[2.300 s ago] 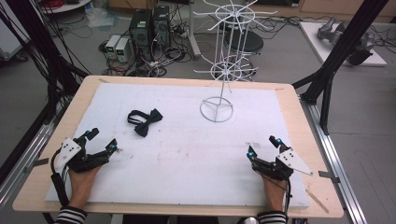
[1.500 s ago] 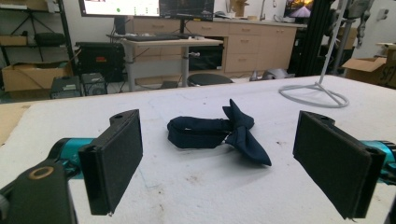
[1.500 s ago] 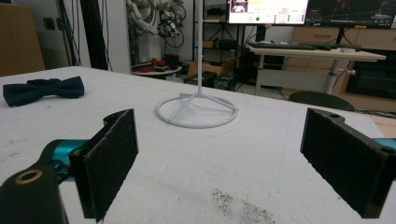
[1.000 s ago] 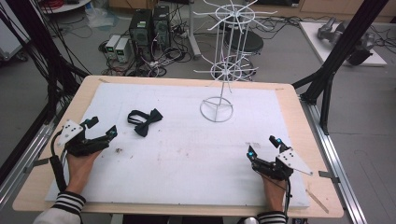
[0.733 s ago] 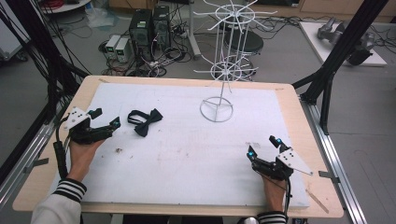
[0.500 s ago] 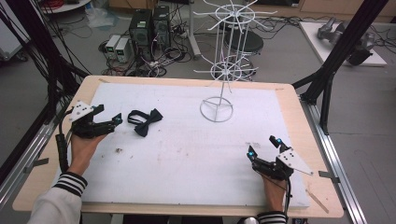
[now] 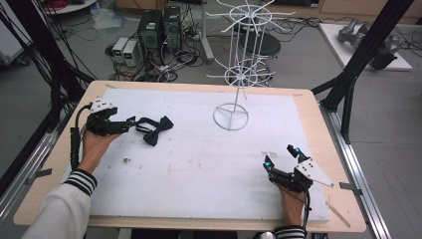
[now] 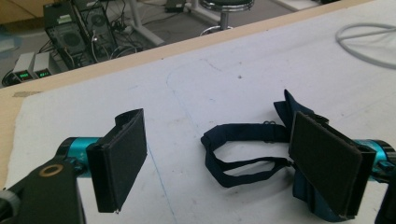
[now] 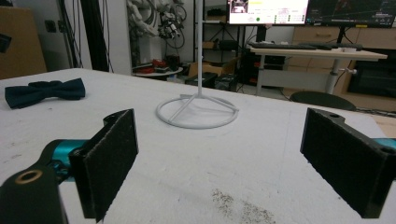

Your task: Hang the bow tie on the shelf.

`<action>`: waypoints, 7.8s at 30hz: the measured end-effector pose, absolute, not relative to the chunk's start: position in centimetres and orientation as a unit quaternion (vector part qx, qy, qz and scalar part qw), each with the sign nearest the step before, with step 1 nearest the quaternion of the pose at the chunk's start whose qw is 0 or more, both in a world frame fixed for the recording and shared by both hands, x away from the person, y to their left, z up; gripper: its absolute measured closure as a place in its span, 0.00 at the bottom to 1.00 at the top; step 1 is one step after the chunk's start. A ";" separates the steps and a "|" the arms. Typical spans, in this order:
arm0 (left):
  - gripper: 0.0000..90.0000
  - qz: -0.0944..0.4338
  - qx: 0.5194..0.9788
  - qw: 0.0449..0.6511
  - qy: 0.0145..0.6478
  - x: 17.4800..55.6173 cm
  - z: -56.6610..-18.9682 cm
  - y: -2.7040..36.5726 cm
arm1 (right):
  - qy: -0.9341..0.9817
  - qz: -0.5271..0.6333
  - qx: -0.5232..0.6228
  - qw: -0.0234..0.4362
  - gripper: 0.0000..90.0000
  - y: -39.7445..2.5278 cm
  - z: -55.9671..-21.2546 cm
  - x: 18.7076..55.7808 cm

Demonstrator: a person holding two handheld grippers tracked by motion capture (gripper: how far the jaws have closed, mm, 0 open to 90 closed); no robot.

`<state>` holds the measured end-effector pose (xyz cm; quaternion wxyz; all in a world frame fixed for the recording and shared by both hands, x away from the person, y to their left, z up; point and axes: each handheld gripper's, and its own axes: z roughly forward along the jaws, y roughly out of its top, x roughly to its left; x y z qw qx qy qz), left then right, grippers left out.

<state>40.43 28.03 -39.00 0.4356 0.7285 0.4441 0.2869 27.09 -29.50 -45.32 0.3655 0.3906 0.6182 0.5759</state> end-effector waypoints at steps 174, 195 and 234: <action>0.99 0.183 0.709 0.639 0.237 41.1 -29.0 13.8 | 0.615 0.578 0.392 0.367 0.11 -29.6 -45.3 27.1; 0.99 0.164 0.714 0.647 0.210 42.2 -28.2 8.2 | 0.613 0.580 0.389 0.369 0.11 -29.6 -45.4 27.1; 0.98 0.189 0.726 0.618 0.236 45.1 -28.8 5.7 | 0.611 0.583 0.393 0.364 0.11 -29.7 -45.4 27.1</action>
